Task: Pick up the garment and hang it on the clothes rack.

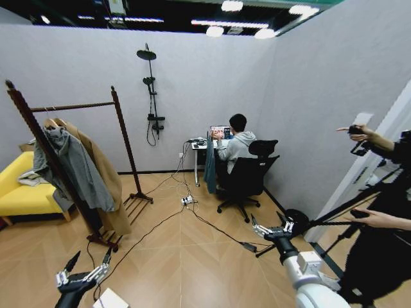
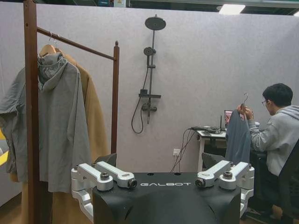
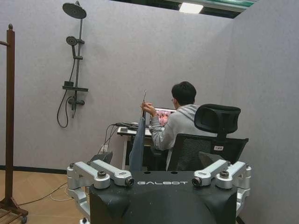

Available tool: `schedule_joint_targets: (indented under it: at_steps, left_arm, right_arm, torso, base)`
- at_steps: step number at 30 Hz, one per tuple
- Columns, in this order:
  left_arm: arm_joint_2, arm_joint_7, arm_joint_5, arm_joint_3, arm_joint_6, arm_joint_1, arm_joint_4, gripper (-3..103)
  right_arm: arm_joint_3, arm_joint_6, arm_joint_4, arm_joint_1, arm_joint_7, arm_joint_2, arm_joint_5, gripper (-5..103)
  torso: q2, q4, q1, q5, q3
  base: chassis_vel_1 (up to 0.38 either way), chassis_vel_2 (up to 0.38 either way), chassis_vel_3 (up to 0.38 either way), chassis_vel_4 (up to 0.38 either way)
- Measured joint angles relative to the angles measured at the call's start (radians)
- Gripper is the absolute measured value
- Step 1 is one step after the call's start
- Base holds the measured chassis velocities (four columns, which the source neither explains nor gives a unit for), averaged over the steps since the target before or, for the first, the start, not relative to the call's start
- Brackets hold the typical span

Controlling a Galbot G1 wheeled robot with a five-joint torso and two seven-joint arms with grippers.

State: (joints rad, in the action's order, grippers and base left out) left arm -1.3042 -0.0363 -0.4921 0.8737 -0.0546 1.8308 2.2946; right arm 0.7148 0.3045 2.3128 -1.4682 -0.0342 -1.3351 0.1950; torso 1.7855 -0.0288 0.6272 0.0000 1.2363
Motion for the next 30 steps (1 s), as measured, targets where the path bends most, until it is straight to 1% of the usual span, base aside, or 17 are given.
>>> schedule_joint_targets:
  at_steps: [9, 14, 21, 22, 30]
  left_arm:
    - [0.0, 0.0, 0.0, 0.0, 0.0, 0.0, 0.0, 100]
    - [0.0, 0.0, 0.0, 0.0, 0.0, 0.0, 0.0, 100]
    - [0.0, 0.0, 0.0, 0.0, 0.0, 0.0, 0.0, 100]
    - [0.0, 0.0, 0.0, 0.0, 0.0, 0.0, 0.0, 100]
    - [0.0, 0.0, 0.0, 0.0, 0.0, 0.0, 0.0, 100]
  right_arm:
    - [0.007, 0.009, -0.002, 0.002, -0.013, 0.014, 0.019, 100]
    - [0.009, 0.009, -0.004, 0.011, -0.014, 0.021, 0.035, 100]
    - [0.004, 0.004, -0.006, 0.013, -0.014, 0.015, 0.037, 100]
    - [0.004, 0.002, -0.006, 0.012, -0.014, 0.014, 0.037, 100]
    - [0.004, 0.0, 0.001, 0.008, -0.014, 0.012, 0.037, 100]
  torso:
    - [0.0, -0.0001, 0.0, 0.0, 0.0]
    - [0.0, 0.0, 0.0, -0.0002, 0.0]
    - [0.0, 0.0001, 0.0, 0.0003, 0.0]
    - [0.0, -0.0001, 0.0, -0.0004, 0.0]
    - [0.0, 0.0001, 0.0, 0.0003, 0.0]
  base:
    - [0.0, 0.0, 0.0, 0.0]
    - [-0.086, 0.077, 0.075, -0.078]
    - [-0.189, 0.201, 0.185, -0.185]
    - [-0.253, 0.241, 0.217, -0.243]
    - [-0.273, 0.271, 0.248, -0.276]
